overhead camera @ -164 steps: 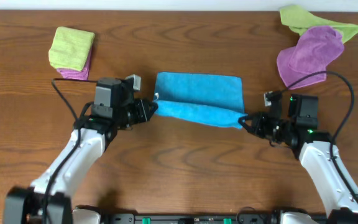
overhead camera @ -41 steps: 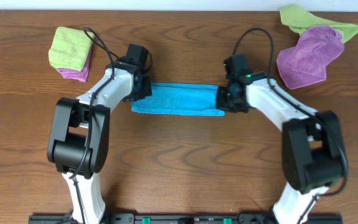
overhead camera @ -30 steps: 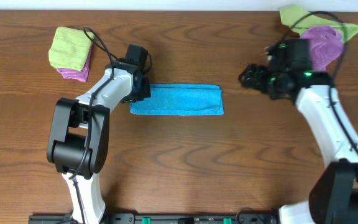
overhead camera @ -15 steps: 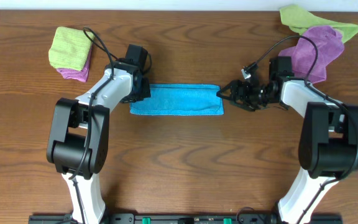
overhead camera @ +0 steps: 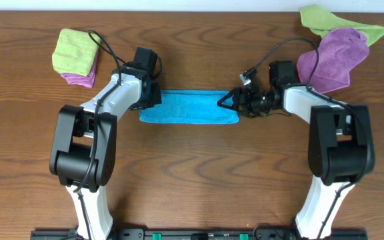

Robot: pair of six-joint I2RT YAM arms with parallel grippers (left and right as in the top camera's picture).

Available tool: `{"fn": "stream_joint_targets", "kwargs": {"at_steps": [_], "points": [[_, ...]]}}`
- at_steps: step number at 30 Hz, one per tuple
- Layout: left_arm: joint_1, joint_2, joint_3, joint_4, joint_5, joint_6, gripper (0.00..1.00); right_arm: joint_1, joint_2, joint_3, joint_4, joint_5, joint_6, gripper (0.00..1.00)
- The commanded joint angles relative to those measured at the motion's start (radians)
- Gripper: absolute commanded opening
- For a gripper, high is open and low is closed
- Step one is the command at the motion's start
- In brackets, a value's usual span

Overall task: Fold the cloth
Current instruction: 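Grasp the right end of the folded strip with the right gripper, then fold the right end over toward the left with the right gripper and release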

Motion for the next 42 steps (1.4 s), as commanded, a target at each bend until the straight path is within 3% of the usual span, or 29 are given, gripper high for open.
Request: {"fn": "stream_joint_targets", "kwargs": {"at_steps": [1,3,6,12,16,21,33,42], "points": [[0.0,0.009,-0.023,0.003,0.044,0.006,0.06,0.0,0.039,-0.005,-0.01,0.045,0.031,0.4],[0.0,0.007,-0.023,0.003,0.066,0.006,0.06,-0.014,0.037,0.007,-0.031,0.045,0.038,0.17],[0.0,-0.016,-0.019,-0.001,0.071,0.007,0.06,-0.032,0.037,0.047,-0.102,0.046,0.035,0.02],[0.0,-0.198,0.01,-0.016,0.075,0.029,0.06,-0.071,-0.021,0.19,-0.383,0.23,-0.018,0.02],[0.0,-0.369,0.02,-0.061,0.075,0.029,0.06,-0.072,-0.08,0.326,-0.651,0.585,-0.034,0.02],[0.0,-0.561,0.02,-0.166,0.076,0.029,0.06,-0.026,-0.124,0.491,-0.892,1.002,0.07,0.02],[0.0,-0.812,0.02,-0.346,0.076,0.029,0.06,0.328,-0.051,0.523,-0.824,1.101,0.131,0.02],[0.0,-0.843,0.019,-0.397,0.076,0.033,0.06,0.43,0.033,0.523,-0.803,1.101,0.131,0.02]]}}
